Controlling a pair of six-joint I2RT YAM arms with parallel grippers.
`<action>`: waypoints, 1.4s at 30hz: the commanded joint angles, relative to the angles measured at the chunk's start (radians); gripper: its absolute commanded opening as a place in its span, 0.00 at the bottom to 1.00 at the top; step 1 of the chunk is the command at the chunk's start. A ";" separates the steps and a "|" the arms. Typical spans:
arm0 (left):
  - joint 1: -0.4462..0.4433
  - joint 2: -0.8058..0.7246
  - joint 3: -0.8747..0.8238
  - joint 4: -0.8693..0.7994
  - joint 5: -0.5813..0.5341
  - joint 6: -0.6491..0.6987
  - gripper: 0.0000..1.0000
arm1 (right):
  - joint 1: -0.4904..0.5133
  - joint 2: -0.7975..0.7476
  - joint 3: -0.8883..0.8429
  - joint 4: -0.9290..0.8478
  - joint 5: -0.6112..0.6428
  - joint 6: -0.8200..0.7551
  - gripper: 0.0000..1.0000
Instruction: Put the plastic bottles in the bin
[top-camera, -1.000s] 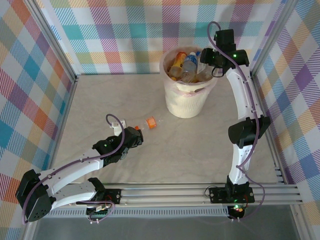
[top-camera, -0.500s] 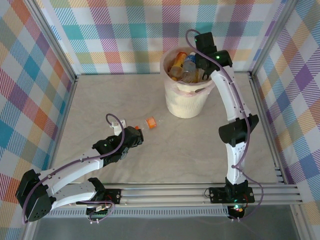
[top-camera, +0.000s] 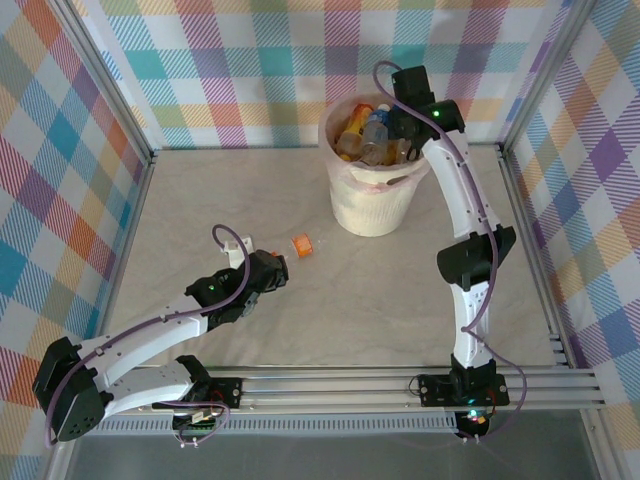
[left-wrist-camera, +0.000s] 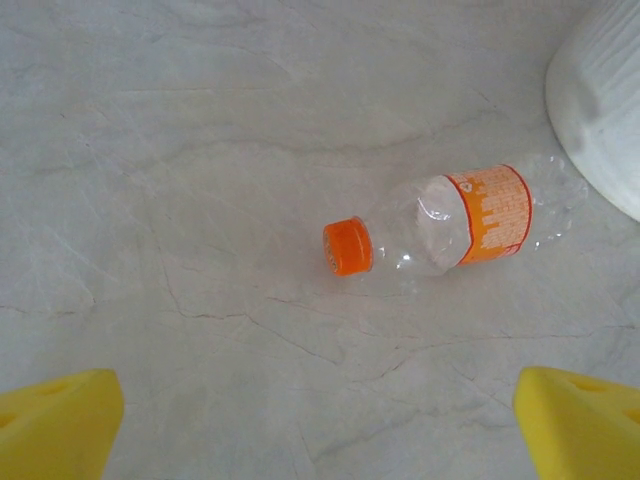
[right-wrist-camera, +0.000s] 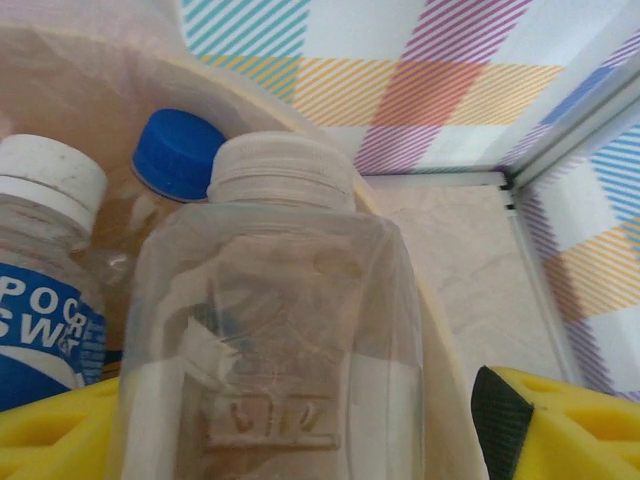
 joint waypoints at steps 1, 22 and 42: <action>0.014 -0.001 0.040 -0.028 -0.020 0.014 1.00 | 0.020 -0.074 0.009 -0.012 -0.186 0.051 0.80; 0.024 0.030 0.087 -0.034 -0.021 0.045 1.00 | 0.019 -0.173 -0.098 0.016 -0.245 0.093 0.70; 0.252 0.316 0.200 0.142 0.383 0.680 0.91 | 0.019 -0.371 -0.251 0.000 -0.379 0.121 1.00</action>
